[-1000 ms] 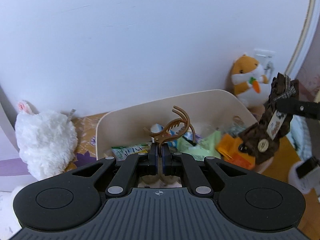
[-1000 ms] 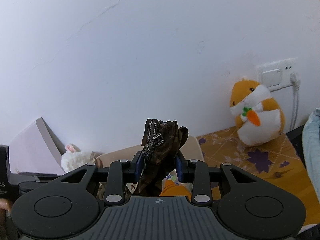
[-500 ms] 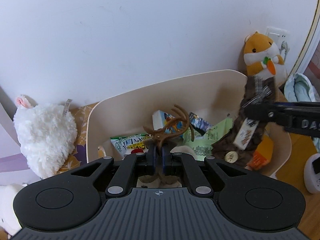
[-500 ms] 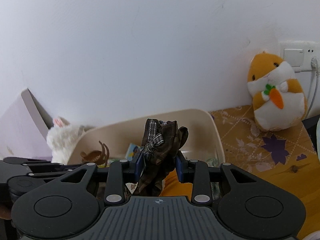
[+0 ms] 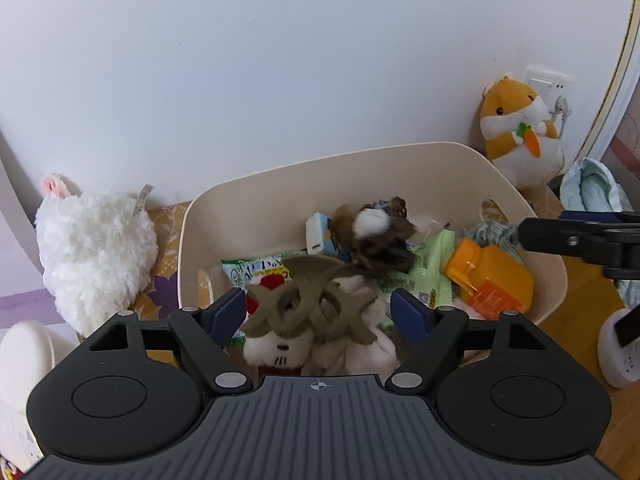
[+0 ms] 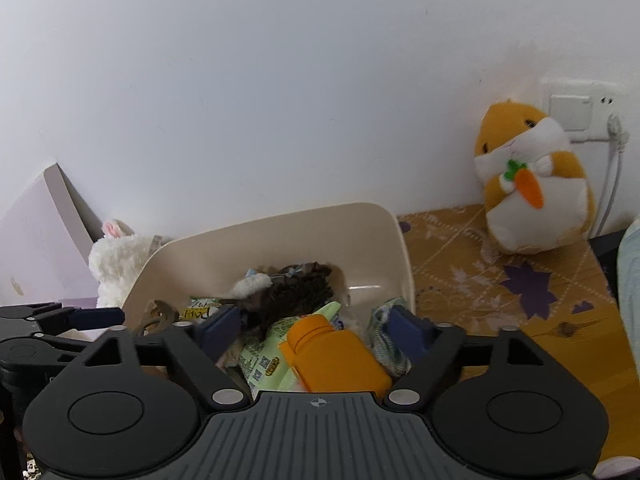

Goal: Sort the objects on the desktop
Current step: 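Open both grippers to drop the scrunchie and claw clip into the basket, then move both grippers back to the items on the table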

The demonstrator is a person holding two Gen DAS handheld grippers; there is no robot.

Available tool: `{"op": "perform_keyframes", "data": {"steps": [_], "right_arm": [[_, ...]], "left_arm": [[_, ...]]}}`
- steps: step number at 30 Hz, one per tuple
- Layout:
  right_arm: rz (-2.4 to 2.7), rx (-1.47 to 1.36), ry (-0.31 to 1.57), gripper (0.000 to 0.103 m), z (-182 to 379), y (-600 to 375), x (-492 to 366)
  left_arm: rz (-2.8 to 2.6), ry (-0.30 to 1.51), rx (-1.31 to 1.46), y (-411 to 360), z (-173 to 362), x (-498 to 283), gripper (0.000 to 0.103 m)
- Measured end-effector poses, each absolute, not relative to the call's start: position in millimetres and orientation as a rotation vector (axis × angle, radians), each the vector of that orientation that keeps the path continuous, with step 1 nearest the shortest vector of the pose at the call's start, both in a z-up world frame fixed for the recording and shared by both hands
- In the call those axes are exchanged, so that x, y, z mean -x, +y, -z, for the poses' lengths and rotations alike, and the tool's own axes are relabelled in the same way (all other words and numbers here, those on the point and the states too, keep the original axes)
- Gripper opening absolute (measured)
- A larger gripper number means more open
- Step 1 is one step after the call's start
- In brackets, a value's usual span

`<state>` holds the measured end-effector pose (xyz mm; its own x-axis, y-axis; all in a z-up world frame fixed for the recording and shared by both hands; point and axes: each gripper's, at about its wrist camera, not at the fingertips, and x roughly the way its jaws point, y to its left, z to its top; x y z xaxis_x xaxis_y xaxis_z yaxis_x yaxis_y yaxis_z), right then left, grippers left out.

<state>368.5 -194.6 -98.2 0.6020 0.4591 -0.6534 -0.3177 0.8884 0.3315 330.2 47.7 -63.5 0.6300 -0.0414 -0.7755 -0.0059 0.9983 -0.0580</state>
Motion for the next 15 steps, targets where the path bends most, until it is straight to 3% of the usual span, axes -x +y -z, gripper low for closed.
{"op": "perform_keyframes", "data": {"steps": [7, 15], "right_arm": [[-0.462, -0.170, 0.745, 0.103, 87.0, -220.8, -344.1], [-0.491, -0.062, 0.764, 0.103, 98.8, -232.1, -312.5]], "left_arm": [[0.055, 0.865, 0.099, 48.3, 51.8, -304.3, 0.081], [0.097, 0.899, 0.078, 38.4, 64.4, -270.7, 0.081]]}}
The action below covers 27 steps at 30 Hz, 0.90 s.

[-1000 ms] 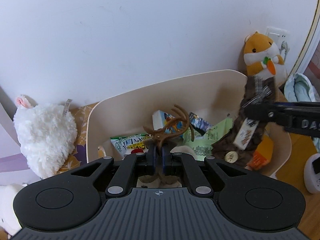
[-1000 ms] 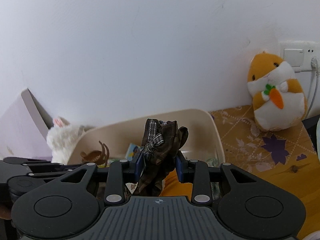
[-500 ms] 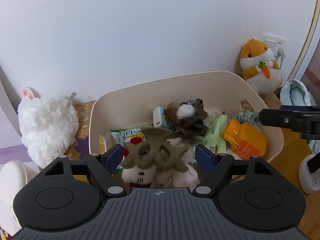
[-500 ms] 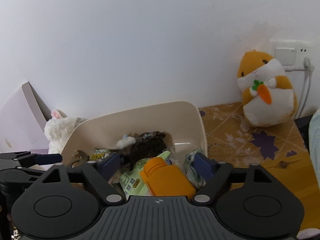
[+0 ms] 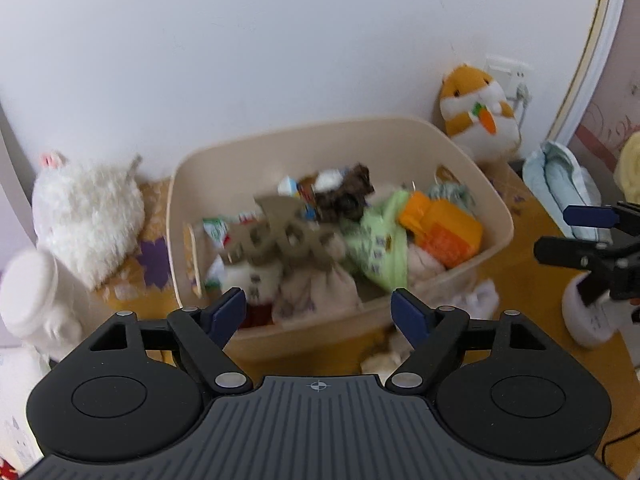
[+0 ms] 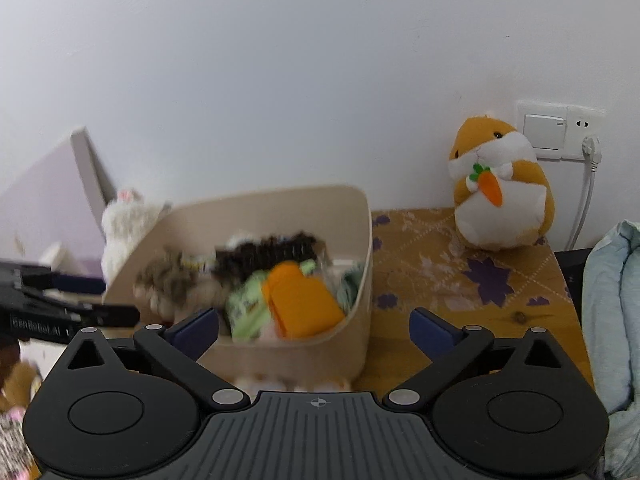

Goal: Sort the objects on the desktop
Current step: 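Move both grippers back to the items on the table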

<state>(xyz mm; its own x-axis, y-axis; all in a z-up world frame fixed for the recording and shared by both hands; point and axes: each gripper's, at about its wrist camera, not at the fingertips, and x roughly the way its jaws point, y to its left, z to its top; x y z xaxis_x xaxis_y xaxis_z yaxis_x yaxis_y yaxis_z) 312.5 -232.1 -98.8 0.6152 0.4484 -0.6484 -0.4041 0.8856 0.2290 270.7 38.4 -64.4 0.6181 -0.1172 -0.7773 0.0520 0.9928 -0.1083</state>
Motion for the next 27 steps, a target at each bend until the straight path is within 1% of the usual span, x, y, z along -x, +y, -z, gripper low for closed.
{"op": "perform_keyframes", "data": {"steps": [9, 15, 22, 27], "right_arm": [[-0.562, 0.095, 0.865, 0.103, 146.9, -214.8, -260.5], [-0.622, 0.174, 0.866, 0.103, 176.2, -198.2, -230.7], [-0.611, 0.208, 0.890, 0.103, 194.0, -183.7, -223.3], [-0.608, 0.242, 0.897, 0.103, 207.9, -177.2, -221.0]], "left_arm": [[0.138, 1.010, 0.022, 23.3, 107.6, -247.9, 0.081], [0.168, 1.059, -0.038, 13.0, 132.0, -241.2, 0.081], [0.187, 1.093, -0.076, 3.2, 153.4, -250.7, 0.082], [0.197, 1.122, -0.045, -1.2, 169.4, -261.8, 0.082]]}}
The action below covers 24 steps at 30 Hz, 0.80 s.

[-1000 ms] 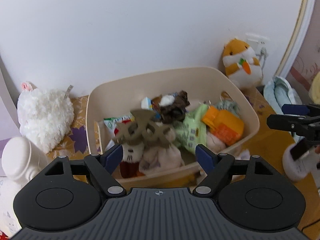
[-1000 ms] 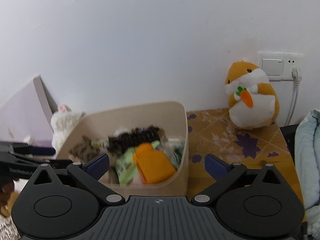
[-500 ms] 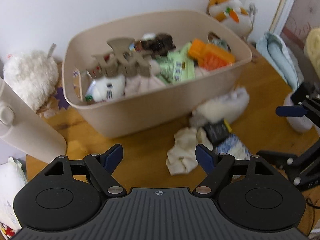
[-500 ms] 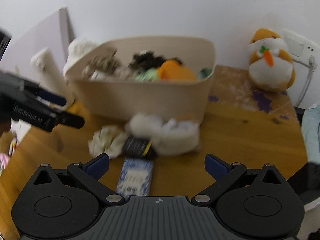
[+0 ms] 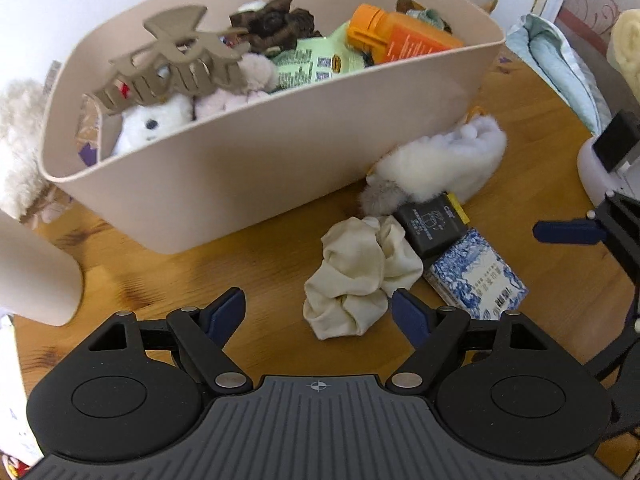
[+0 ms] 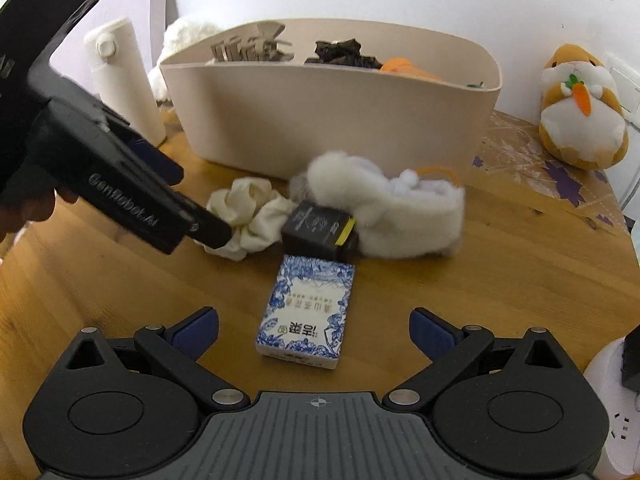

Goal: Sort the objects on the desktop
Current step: 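Move both grippers back to the items on the table, then grasp the blue patterned box with the right gripper while the left grasps the cream scrunchie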

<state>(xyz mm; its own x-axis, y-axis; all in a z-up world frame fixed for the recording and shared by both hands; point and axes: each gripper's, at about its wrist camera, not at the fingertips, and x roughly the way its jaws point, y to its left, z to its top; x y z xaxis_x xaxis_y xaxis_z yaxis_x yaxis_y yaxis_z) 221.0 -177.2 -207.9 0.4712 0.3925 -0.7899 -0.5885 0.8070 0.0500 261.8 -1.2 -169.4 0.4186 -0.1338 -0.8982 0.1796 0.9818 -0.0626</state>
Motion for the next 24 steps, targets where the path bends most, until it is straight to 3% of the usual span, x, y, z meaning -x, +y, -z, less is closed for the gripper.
{"op": "perform_keyframes", "data": {"steps": [6, 11, 19, 22, 24], "right_arm": [[-0.488, 0.140, 0.976, 0.103, 225.6, -180.7, -225.7], [-0.471, 0.232, 0.964, 0.103, 227.9, -173.1, -225.4], [-0.441, 0.228, 1.011, 0.103, 225.5, -165.5, -234.4], [-0.451, 0.236, 1.014, 0.103, 224.6, -166.1, -233.9], [-0.447, 0.233, 0.999, 0.100, 224.1, -167.2, -230.6]], "left_arm": [[0.214, 1.155, -0.022, -5.7, 188.5, -271.4, 0.082], [0.225, 1.115, -0.058, -10.4, 193.1, -271.8, 0.086], [0.203, 1.073, -0.042, -10.8, 195.3, -274.8, 0.083], [0.200, 1.067, -0.038, -9.3, 191.5, -274.3, 0.065], [0.203, 1.067, -0.038, -8.6, 189.1, -274.4, 0.047]]}}
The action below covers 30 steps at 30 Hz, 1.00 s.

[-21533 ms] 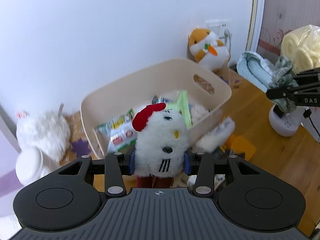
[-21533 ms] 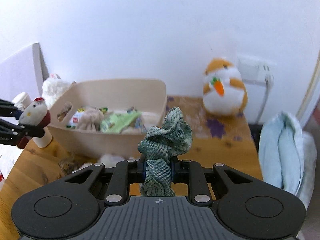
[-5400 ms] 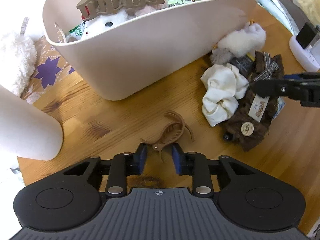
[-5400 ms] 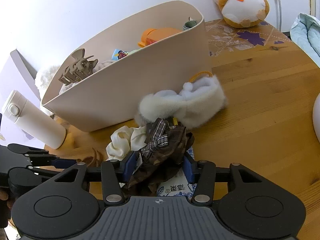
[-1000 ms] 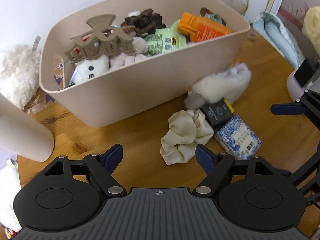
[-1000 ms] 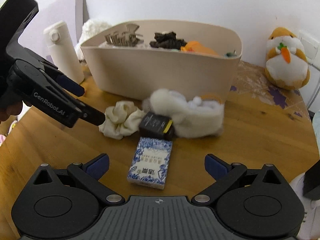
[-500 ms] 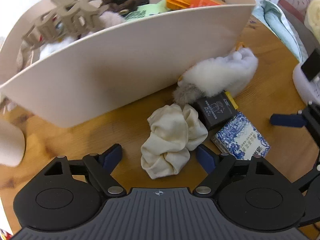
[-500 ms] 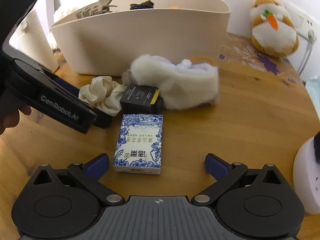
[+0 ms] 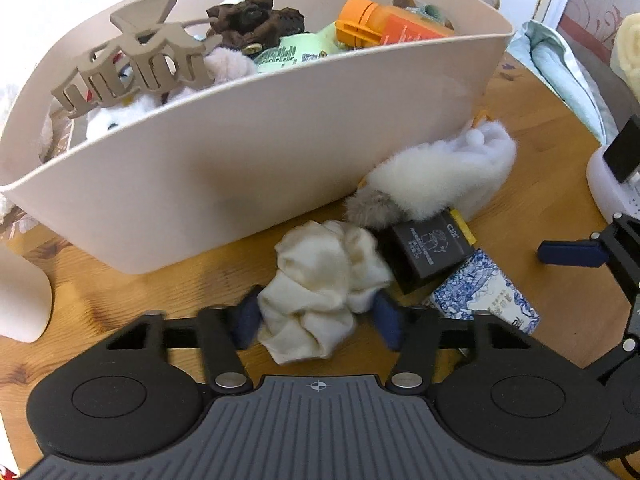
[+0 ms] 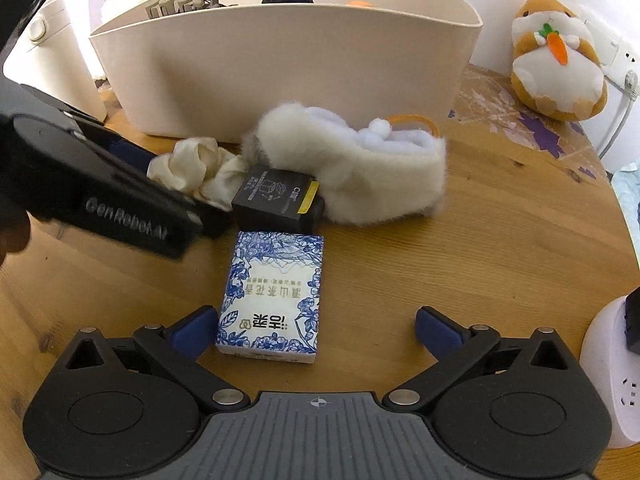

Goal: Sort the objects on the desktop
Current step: 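Grasp the blue patterned box with the right gripper while the left grasps the cream scrunchie, then carry the patterned box with the right gripper while the left carries the cream scrunchie to the basket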

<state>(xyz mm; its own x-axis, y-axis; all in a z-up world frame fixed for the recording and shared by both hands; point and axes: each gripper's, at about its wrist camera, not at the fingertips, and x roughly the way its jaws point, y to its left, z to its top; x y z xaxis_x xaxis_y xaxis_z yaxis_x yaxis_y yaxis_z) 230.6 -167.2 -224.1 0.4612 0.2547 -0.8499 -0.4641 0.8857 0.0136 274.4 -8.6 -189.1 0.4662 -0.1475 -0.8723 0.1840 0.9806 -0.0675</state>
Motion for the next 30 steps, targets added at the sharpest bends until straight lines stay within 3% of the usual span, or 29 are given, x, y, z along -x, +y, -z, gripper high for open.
{"op": "perform_keyframes", "data": {"steps": [2, 4, 5, 9, 19, 30], "right_arm": [[-0.411, 0.204, 0.979, 0.083, 220.8, -168.5, -227.9], [-0.380, 0.184, 0.966, 0.052, 216.4, -169.7, -227.0], [-0.372, 0.181, 0.962, 0.045, 214.5, -170.0, -226.6], [-0.386, 0.190, 0.967, 0.043, 213.1, -171.8, -225.0], [-0.339, 0.031, 0.984, 0.043, 202.6, -204.5, -207.5], [-0.374, 0.007, 0.830, 0.043, 155.0, -223.9, -205.8]], "left_arm": [[0.217, 1.067, -0.043, -7.7, 187.9, -273.7, 0.037], [0.228, 1.068, -0.046, -6.3, 187.4, -272.8, 0.027], [0.232, 1.071, -0.045, -5.3, 187.2, -272.5, 0.024], [0.200, 1.088, 0.026, 4.3, 186.9, -268.3, 0.017], [0.149, 1.100, 0.094, 2.5, 180.7, -232.2, 0.016], [0.103, 0.986, 0.199, 23.5, 119.8, -216.3, 0.016]]}}
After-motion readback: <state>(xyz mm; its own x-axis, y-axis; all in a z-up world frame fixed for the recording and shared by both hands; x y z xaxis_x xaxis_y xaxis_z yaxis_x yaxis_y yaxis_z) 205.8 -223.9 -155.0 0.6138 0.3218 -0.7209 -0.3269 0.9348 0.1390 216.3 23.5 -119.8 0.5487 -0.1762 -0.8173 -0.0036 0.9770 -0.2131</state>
